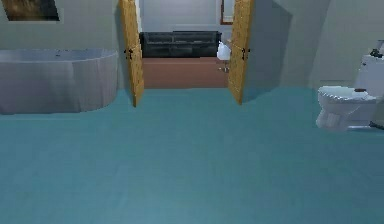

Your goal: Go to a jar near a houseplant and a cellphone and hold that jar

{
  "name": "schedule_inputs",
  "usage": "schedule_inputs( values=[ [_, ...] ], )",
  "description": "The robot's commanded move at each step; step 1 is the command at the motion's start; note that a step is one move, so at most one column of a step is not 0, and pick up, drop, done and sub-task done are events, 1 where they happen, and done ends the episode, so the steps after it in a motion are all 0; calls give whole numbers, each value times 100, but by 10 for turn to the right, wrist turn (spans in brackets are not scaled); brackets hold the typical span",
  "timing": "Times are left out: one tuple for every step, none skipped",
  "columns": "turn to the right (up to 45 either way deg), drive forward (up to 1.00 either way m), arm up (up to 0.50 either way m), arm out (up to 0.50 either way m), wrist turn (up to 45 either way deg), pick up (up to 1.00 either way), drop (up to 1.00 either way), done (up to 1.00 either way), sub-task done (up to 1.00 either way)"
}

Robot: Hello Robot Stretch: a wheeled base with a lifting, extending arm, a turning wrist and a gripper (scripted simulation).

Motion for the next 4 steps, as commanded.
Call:
schedule_inputs(
  values=[
    [0, 100, 0, 0, 0, 0, 0, 0, 0],
    [0, 100, 0, 0, 0, 0, 0, 0, 0],
    [30, 0, 0, 0, 0, 0, 0, 0, 0],
    [0, 100, 0, 0, 0, 0, 0, 0, 0]
  ],
)
